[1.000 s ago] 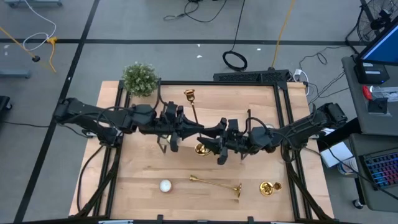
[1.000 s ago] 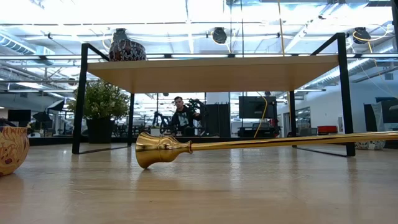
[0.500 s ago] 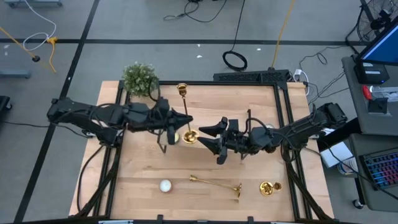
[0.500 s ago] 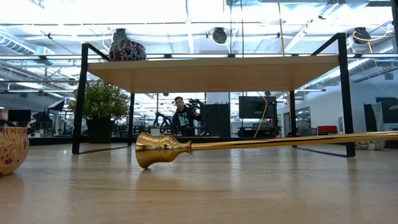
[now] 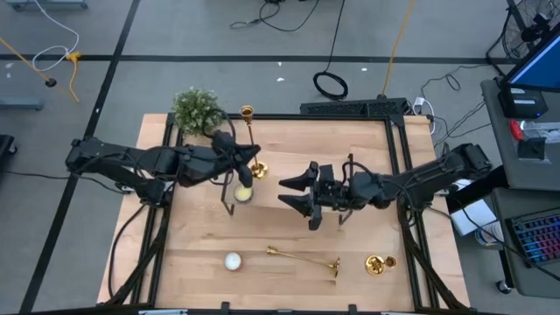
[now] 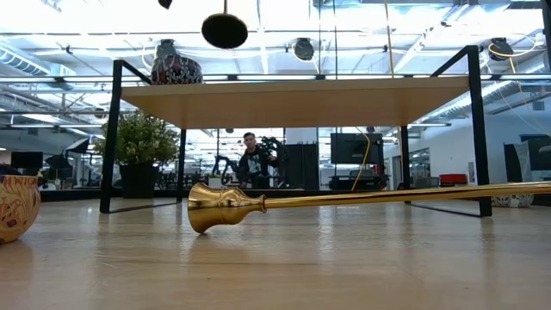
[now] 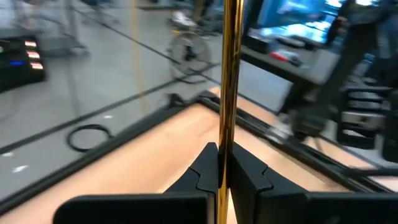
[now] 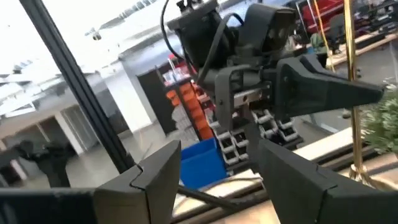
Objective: Pick & Place candle stick holders
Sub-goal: Put the left gold candle holder on the shelf
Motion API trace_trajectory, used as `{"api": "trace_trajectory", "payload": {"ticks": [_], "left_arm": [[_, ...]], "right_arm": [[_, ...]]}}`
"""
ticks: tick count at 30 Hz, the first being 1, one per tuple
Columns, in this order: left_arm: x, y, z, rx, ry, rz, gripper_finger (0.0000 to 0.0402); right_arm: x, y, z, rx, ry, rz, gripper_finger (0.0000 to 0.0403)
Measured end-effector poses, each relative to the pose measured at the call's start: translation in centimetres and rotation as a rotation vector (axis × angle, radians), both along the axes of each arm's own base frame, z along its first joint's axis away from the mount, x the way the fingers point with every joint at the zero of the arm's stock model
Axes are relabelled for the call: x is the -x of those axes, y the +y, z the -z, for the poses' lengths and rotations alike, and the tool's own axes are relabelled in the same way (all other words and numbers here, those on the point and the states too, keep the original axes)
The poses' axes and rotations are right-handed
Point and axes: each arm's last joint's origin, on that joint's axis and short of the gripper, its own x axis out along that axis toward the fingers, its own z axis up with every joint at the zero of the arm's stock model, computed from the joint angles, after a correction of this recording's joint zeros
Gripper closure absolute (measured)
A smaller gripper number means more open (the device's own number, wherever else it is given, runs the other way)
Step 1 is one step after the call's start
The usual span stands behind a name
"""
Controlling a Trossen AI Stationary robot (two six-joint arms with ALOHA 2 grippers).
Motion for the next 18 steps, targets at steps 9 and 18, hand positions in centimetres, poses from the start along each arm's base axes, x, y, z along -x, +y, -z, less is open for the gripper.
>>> {"api": "trace_trajectory", "payload": {"ticks": [9, 18], "left_arm": [[0.0, 1.7, 1.0, 0.0, 0.047, -0.189, 0.0385], [-1.7, 2.5, 3.7, 0.004, 0.156, -0.281, 0.0385]], "right_arm": [[2.9, -3.2, -2.1, 0.044, 0.079, -0.076, 0.0193], [5.6, -3.9, -3.9, 0.065, 0.069, -0.082, 0.0193]]}}
